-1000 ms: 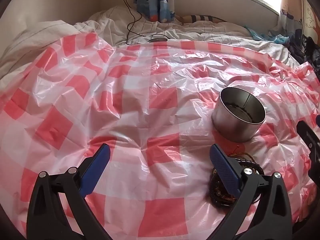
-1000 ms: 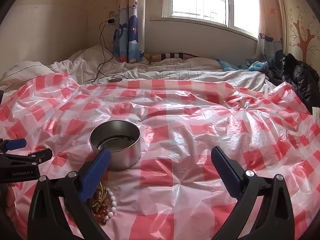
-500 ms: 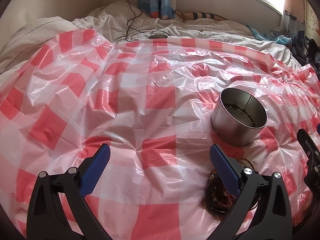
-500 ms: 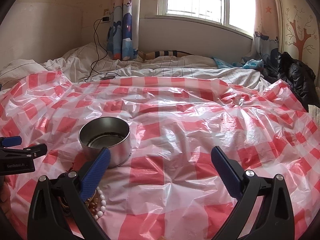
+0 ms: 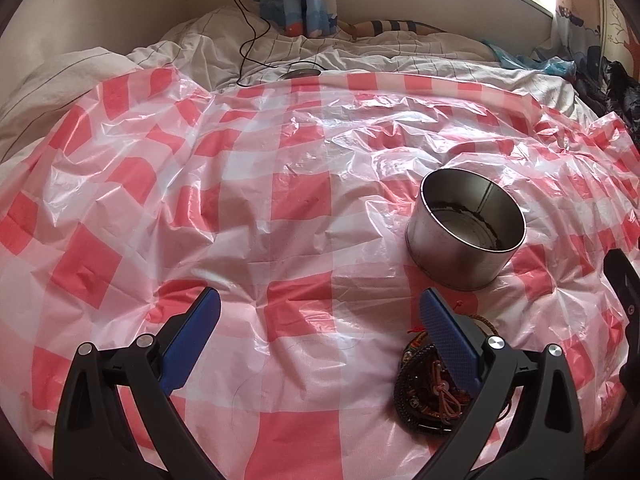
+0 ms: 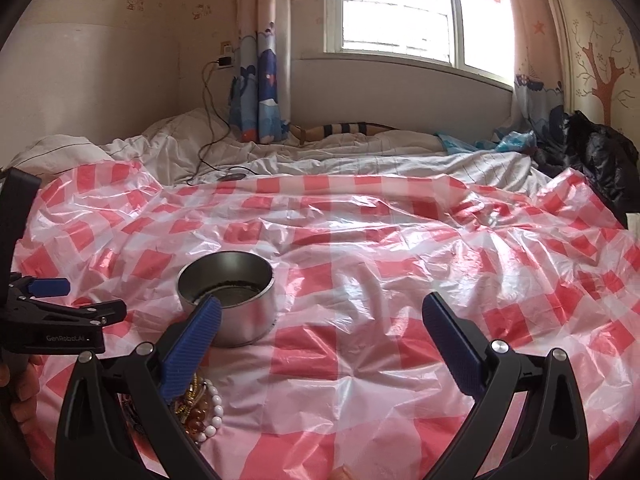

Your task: Organize jewelry

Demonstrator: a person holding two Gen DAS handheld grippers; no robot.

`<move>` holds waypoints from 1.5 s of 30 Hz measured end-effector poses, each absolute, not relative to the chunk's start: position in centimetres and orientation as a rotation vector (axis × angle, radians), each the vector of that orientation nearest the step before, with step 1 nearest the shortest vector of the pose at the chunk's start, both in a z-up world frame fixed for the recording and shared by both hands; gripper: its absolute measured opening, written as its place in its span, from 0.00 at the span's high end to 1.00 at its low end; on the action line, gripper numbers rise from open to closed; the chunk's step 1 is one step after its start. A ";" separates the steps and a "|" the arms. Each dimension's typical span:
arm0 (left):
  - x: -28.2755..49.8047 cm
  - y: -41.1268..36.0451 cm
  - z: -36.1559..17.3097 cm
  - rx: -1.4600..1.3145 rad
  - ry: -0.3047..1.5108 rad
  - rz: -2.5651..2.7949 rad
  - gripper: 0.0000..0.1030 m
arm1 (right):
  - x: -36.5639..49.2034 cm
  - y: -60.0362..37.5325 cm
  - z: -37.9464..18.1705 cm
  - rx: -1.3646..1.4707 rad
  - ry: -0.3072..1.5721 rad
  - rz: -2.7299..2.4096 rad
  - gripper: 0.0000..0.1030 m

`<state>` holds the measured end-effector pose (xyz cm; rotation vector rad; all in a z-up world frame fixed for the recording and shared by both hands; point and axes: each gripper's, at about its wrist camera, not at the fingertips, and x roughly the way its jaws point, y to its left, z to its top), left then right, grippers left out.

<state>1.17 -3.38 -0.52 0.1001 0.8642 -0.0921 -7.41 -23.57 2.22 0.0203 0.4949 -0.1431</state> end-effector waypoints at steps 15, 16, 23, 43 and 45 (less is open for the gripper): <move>0.7 -1.4 0.0 0.077 0.863 -0.092 0.07 | -9.5 -21.9 1.8 -0.021 0.508 -0.041 0.06; 0.7 -1.5 -0.1 0.085 0.863 -0.091 0.07 | -9.5 -21.6 1.9 -0.027 0.503 -0.040 0.06; 0.9 -1.7 -0.7 0.100 0.870 -0.080 0.07 | -8.6 -21.3 2.1 0.024 0.515 0.028 0.06; 0.9 -2.3 -1.0 0.139 0.862 -0.063 0.07 | -8.2 -20.5 1.9 0.025 0.561 0.092 0.06; 0.9 -2.3 -1.0 0.139 0.863 -0.063 0.07 | -8.2 -20.6 1.9 0.026 0.563 0.087 0.06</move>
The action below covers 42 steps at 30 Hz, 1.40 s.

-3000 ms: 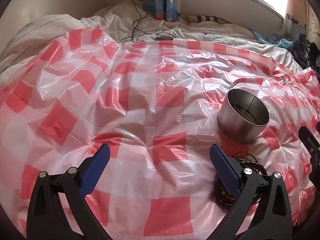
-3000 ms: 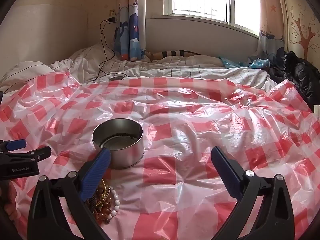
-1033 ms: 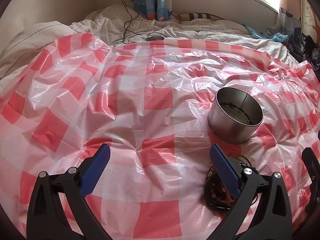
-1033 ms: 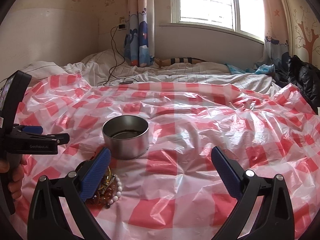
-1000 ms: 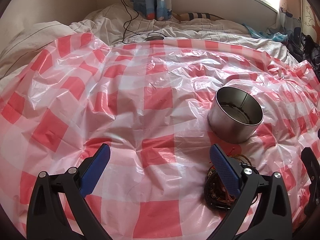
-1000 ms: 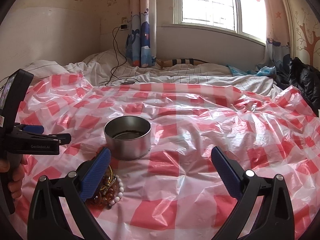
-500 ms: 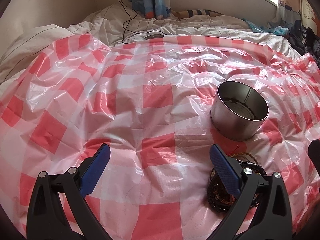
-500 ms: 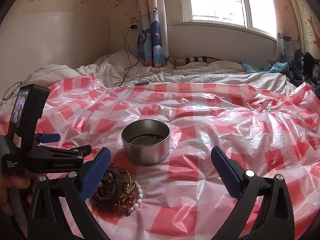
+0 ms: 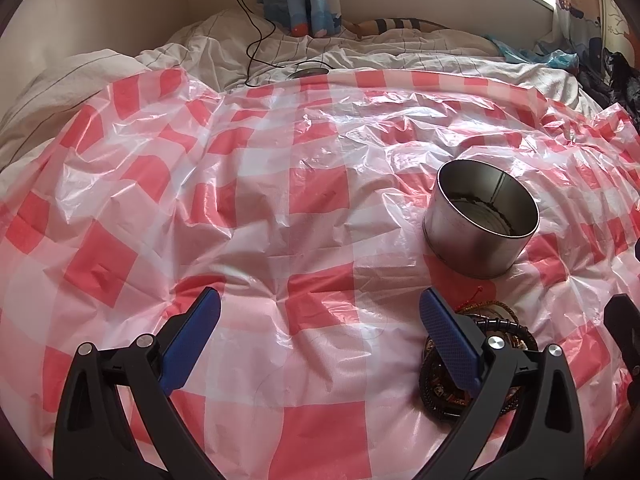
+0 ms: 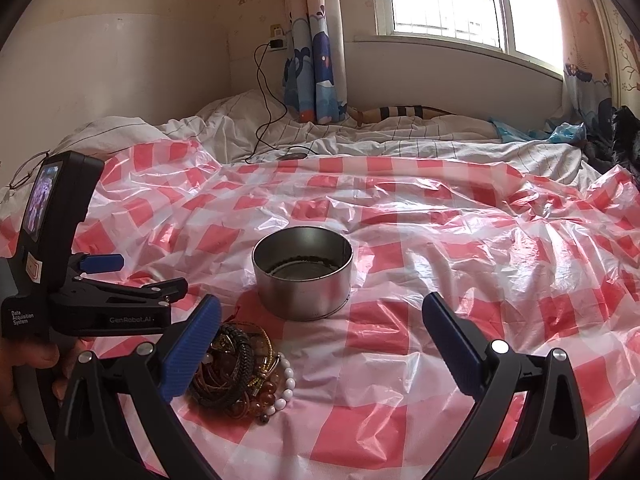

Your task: Organize jewelry

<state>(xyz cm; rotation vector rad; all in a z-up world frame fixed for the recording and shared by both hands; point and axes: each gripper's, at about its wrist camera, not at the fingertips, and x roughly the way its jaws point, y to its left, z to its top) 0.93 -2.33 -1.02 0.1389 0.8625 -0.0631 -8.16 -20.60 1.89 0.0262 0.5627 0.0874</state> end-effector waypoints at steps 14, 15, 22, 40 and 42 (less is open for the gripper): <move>0.9 -1.7 -1.4 0.114 0.902 -0.126 0.07 | -7.3 -21.1 0.7 0.016 0.644 0.092 0.06; 1.0 -1.4 -1.4 0.091 0.918 -0.160 0.07 | -7.2 -21.1 0.5 0.019 0.656 0.096 0.06; 0.9 -0.5 -1.5 0.102 0.921 -0.139 0.07 | -6.9 -19.6 -0.5 -0.010 0.708 0.195 0.28; 0.0 0.9 -1.0 0.200 0.896 -0.093 0.07 | -5.9 -16.7 -3.1 -0.046 0.817 0.346 0.88; 0.0 1.1 -1.0 0.191 0.898 -0.096 0.07 | -5.9 -16.7 -3.2 -0.043 0.818 0.346 0.89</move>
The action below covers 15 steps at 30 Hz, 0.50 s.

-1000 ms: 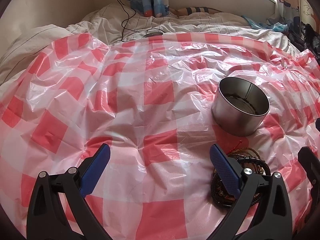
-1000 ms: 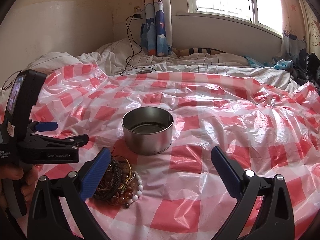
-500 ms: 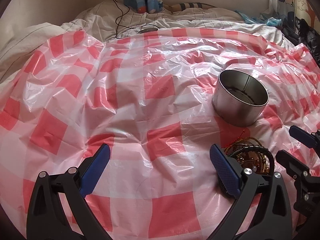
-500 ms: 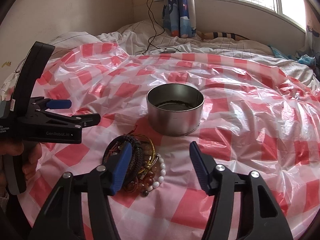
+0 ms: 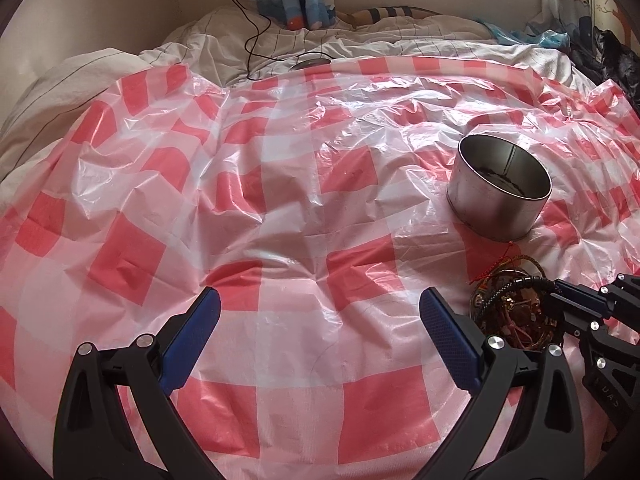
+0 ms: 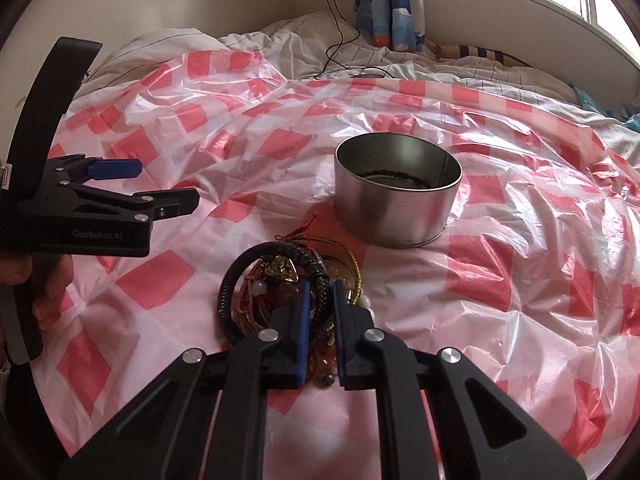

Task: Organize jewelry
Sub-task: 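Close the right gripper on the black braided bracelet and lift it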

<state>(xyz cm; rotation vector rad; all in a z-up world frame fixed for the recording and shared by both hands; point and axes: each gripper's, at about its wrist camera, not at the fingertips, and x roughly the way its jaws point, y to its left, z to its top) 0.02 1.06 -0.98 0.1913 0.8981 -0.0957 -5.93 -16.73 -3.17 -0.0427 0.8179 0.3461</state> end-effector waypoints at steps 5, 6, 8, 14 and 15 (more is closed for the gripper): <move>0.2 1.4 -0.8 0.127 0.910 -0.150 0.07 | -5.9 -18.3 -2.5 0.086 0.809 0.390 0.89; 0.2 1.4 -0.8 0.104 0.915 -0.175 0.07 | -5.9 -18.8 -2.3 0.116 0.806 0.394 0.89; 0.2 1.2 -0.8 0.059 0.928 -0.234 0.07 | -5.8 -19.7 -1.8 0.167 0.793 0.392 0.89; -0.7 -1.5 -1.0 0.002 0.928 -0.461 0.07 | -5.8 -24.4 -0.4 0.320 0.725 0.285 0.89; -1.1 -2.3 -0.9 0.024 0.911 -0.481 0.07 | -5.8 -25.4 -0.3 0.364 0.715 0.274 0.89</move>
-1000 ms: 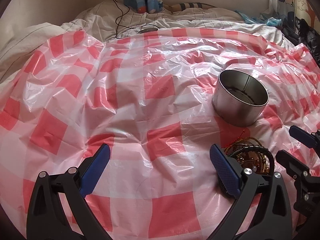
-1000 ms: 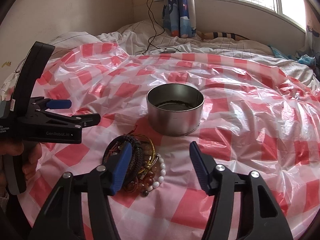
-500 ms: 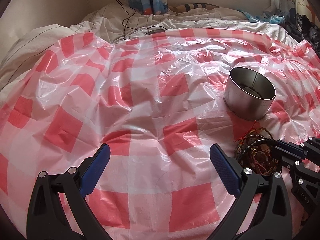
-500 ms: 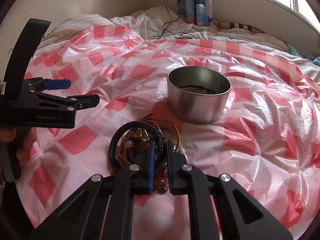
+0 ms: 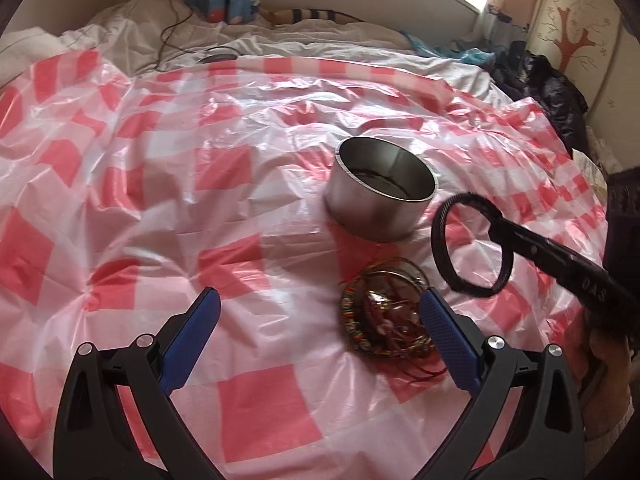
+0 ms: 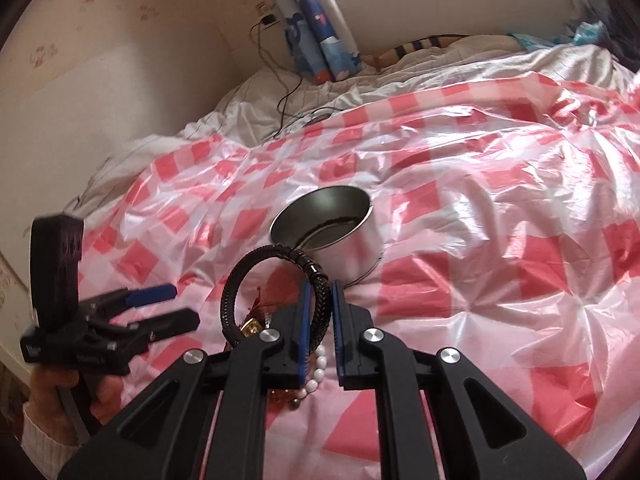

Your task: Organize jewelry

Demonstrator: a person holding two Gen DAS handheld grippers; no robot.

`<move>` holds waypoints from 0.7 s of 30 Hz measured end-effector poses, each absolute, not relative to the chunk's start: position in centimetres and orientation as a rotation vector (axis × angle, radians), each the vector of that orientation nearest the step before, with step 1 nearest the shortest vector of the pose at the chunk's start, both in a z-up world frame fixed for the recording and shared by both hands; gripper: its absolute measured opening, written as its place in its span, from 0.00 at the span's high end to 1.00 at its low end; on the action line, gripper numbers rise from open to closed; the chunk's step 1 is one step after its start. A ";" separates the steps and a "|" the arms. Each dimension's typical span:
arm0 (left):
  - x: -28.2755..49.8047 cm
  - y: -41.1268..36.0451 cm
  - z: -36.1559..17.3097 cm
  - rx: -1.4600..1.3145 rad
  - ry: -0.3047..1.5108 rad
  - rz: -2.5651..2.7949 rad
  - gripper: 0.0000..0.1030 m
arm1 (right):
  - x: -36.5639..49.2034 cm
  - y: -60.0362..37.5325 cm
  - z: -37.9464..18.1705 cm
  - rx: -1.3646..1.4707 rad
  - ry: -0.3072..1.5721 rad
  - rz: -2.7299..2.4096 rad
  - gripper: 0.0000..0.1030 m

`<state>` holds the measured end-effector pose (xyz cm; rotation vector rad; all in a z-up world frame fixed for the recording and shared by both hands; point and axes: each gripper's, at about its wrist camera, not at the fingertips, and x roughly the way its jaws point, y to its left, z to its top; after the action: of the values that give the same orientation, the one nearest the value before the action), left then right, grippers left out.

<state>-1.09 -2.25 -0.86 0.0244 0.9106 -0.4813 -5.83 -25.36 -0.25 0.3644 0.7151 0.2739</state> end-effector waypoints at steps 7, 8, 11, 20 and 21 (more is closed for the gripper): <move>-3.8 -5.9 -0.6 0.174 0.835 -0.646 0.16 | -5.9 -28.9 0.1 0.500 0.689 0.239 0.89; -3.9 -6.0 -0.8 0.174 0.839 -0.679 0.27 | -6.0 -28.8 0.1 0.500 0.689 0.243 0.89; -3.9 -6.0 -1.6 0.143 0.880 -0.742 0.46 | -6.0 -28.6 0.0 0.499 0.694 0.257 0.89; -3.3 -5.9 -3.3 0.178 0.954 -0.693 0.66 | -5.9 -28.4 -0.2 0.497 0.699 0.256 0.88; -3.2 -5.8 -3.4 0.173 0.961 -0.693 0.69 | -5.8 -28.4 -0.4 0.496 0.711 0.249 0.88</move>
<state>-3.21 -5.79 -3.38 0.1731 0.9610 -0.6927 -5.78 -28.44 -0.38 0.4958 0.7107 0.2490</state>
